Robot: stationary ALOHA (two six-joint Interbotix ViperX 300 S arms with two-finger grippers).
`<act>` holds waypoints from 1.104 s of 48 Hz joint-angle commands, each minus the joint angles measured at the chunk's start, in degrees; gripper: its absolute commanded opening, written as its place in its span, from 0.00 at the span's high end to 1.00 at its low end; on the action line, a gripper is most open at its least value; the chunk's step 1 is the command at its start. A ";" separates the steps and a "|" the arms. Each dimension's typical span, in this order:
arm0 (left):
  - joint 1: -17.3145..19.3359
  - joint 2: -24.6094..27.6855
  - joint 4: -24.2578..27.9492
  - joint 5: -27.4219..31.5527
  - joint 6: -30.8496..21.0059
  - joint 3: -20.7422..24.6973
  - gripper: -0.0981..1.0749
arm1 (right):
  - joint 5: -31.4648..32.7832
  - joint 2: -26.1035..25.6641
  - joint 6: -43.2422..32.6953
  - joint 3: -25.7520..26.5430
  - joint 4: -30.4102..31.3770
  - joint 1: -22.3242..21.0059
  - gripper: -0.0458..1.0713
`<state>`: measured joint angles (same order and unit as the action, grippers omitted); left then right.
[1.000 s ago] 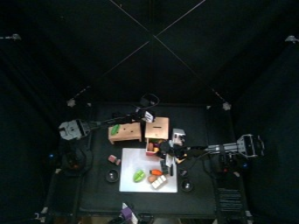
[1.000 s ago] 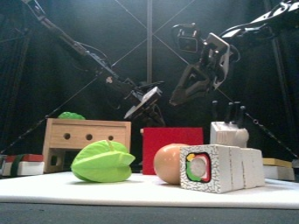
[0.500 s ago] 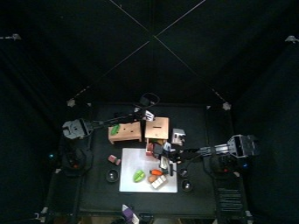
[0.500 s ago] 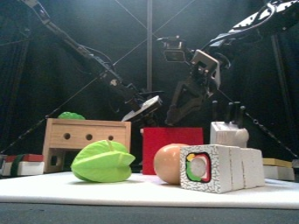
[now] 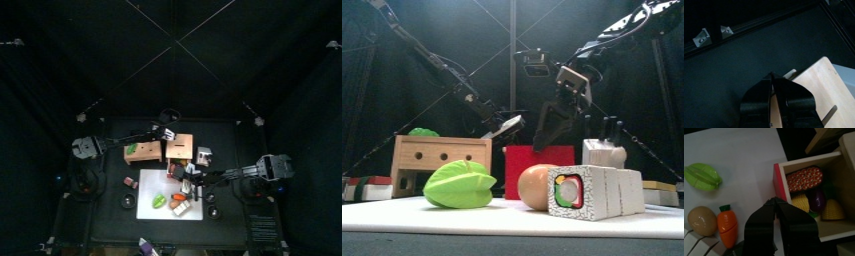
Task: Close drawer
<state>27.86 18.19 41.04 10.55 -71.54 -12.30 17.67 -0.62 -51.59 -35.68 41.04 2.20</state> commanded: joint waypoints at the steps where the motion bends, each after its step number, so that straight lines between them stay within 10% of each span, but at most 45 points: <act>1: -0.53 -1.23 -0.09 -0.18 0.09 0.53 0.51 | 0.35 -0.53 0.09 1.32 0.18 -0.09 0.59; 53: -0.44 -1.58 -0.09 -0.18 0.09 0.44 0.51 | 5.98 -0.09 0.09 3.69 4.04 -8.88 0.59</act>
<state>27.86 18.19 40.96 10.55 -71.54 -12.39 23.64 0.35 -51.42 -33.40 44.74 -5.45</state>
